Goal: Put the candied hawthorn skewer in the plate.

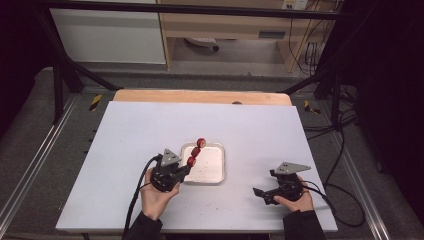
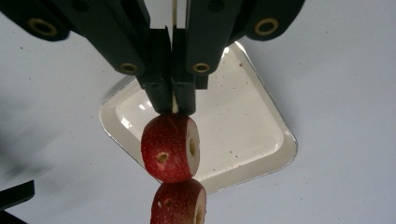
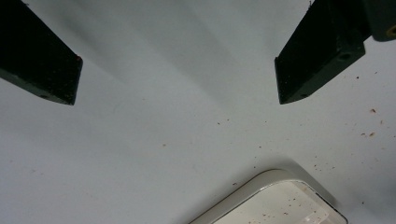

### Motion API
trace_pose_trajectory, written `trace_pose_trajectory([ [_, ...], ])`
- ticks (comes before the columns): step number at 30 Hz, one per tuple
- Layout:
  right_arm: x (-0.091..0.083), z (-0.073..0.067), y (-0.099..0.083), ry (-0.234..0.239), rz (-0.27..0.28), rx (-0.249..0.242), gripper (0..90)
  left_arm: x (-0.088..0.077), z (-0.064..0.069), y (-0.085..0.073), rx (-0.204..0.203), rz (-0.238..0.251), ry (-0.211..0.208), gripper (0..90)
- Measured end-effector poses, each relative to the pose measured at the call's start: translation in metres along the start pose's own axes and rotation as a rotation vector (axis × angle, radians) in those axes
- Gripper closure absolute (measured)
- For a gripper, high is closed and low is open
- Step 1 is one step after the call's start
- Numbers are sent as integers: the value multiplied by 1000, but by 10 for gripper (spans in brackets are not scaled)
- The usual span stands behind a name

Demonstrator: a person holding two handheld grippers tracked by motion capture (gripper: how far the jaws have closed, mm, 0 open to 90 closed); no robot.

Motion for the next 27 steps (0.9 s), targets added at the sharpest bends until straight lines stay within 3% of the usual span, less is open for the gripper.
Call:
trace_pose_trajectory([
  [6, 0, -1, -1, 2, -4, -2, 15, 10, -5, 4, -3, -40, 3, 882],
  [21, -1, -2, -2, 8, 3, -1, 15, 46, -13, 1, 3, -193, 72, 881],
  [27, 0, -2, -2, 7, -3, 0, 15, 57, -14, -1, 9, -233, 99, 881],
])
Point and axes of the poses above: each handheld gripper's, and its own axes: x roughly forward along the jaws, y roughly out of its top, z roughly to its right, the point moved 5 cm from there along x, roughly forward along the jaws, and after that the axes turned 6 degrees about -y, right-handed, at the moved point
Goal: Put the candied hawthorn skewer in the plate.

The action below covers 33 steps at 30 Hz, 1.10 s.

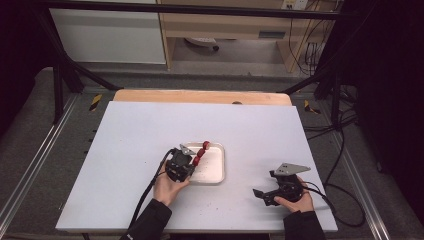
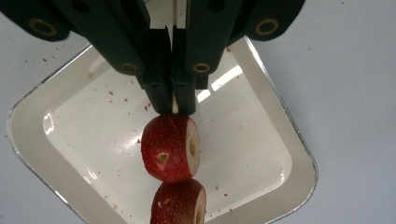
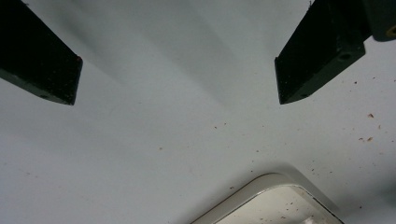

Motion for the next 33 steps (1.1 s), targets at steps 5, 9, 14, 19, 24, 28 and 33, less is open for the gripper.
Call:
trace_pose_trajectory([
  [5, 1, 0, 0, 1, -2, -3, 16, 4, 0, 0, -12, -13, 3, 881],
  [9, 1, 0, 0, 1, -2, -2, 16, 6, 1, -1, -7, -25, 9, 879],
  [14, 1, 0, 0, -2, -3, -6, 17, 7, 2, -1, -5, -26, 14, 876],
  [19, 2, 0, -1, -4, -7, -6, 17, 7, 3, -1, -1, -24, 18, 873],
  [24, 2, 0, -1, -5, -5, -5, 18, 5, 2, 0, 2, -17, 17, 835],
  [28, 2, 0, 0, -4, -2, 0, 18, -2, 0, 0, 20, 1, 12, 773],
  [33, 1, 0, 0, -3, -2, 3, 18, -14, -2, 0, 55, 22, -18, 657],
])
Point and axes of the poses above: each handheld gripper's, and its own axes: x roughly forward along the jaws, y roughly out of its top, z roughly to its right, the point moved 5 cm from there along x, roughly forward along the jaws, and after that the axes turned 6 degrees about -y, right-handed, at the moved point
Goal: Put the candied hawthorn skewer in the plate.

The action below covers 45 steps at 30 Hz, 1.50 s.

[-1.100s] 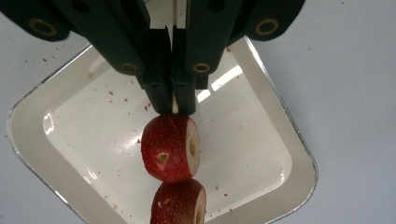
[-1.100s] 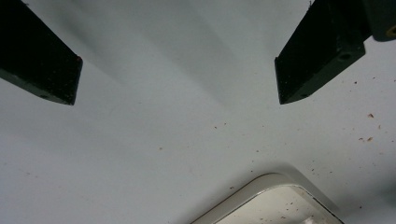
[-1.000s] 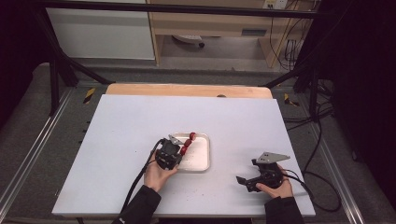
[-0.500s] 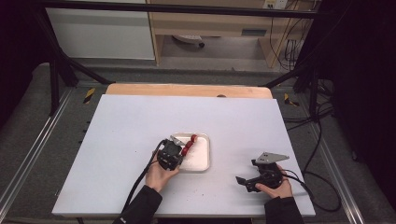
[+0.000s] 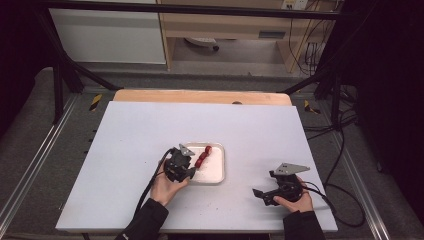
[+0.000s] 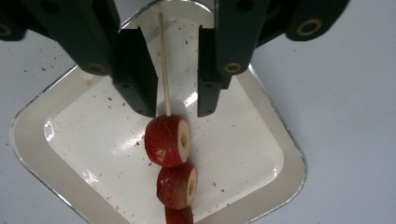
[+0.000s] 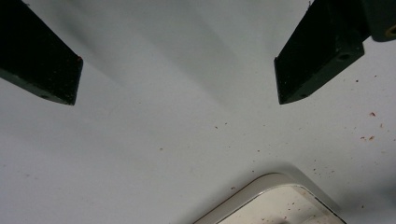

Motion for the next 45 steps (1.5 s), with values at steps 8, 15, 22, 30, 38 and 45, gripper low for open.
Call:
trace_pose_trajectory([
  [8, -1, 0, 1, 3, 2, 11, 16, -20, -1, -3, 67, 8, -90, 400],
  [15, -2, 1, 1, 3, 10, 14, 15, -38, -9, -14, 88, 28, -117, 252],
  [22, -2, 1, 2, 2, 10, 16, 13, -59, -29, -37, 72, 71, -93, 152],
  [30, -1, 0, 1, 3, 4, 21, 9, -73, -52, -73, 29, 100, -58, 131],
  [38, -1, 0, 0, 2, -4, 21, 8, -78, -65, -104, 3, 152, -43, 107],
  [45, 0, -2, -2, 5, -16, 19, 8, -78, -68, -116, 5, 169, -59, 88],
])
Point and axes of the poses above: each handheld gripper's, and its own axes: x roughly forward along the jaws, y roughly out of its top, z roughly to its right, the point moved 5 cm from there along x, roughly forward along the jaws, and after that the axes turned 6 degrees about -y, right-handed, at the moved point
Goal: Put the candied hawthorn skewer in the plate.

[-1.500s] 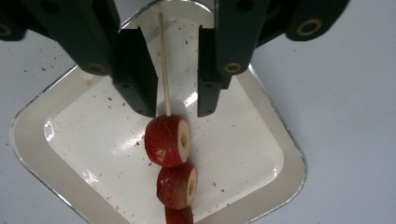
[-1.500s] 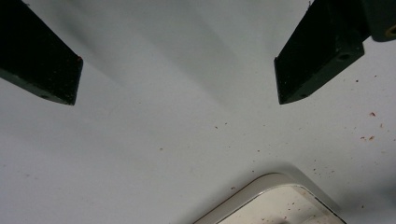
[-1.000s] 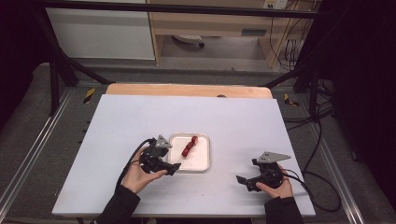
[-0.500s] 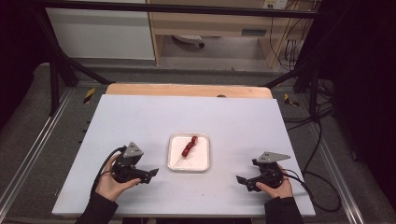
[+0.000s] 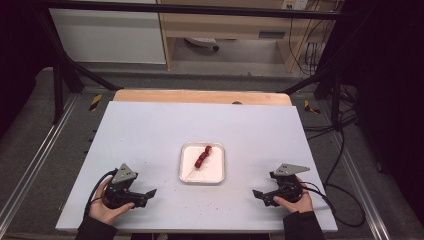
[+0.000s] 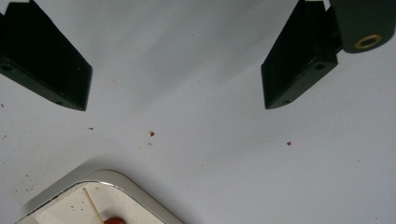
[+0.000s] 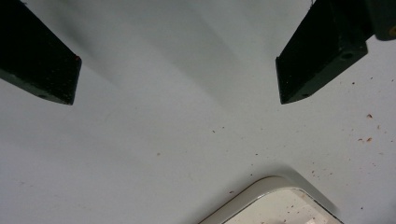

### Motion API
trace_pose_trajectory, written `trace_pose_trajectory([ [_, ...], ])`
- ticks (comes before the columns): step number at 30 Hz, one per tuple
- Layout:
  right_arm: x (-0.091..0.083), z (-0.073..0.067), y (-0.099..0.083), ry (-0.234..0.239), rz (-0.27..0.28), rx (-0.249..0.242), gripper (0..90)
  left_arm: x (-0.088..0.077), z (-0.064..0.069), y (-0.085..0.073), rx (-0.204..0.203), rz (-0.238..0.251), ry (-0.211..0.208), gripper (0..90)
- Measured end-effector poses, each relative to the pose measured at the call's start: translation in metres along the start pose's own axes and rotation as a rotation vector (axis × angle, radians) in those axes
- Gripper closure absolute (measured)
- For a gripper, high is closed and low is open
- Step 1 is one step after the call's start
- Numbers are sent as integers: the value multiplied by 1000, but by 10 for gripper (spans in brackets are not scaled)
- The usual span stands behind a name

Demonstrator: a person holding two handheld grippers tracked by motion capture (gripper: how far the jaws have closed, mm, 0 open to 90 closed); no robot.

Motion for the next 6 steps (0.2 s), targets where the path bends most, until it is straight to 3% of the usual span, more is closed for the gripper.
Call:
trace_pose_trajectory([
  [6, 2, -1, -1, 1, -3, -3, 8, 2, -5, -5, -7, -14, 6, 88],
])
Point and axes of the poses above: each handheld gripper's, and its own axes: x roughly forward along the jaws, y roughly out of its top, z roughly to its right, the point moved 5 cm from there along x, roughly forward along the jaws, and after that the axes turned 6 degrees about -y, right-handed, at the moved point
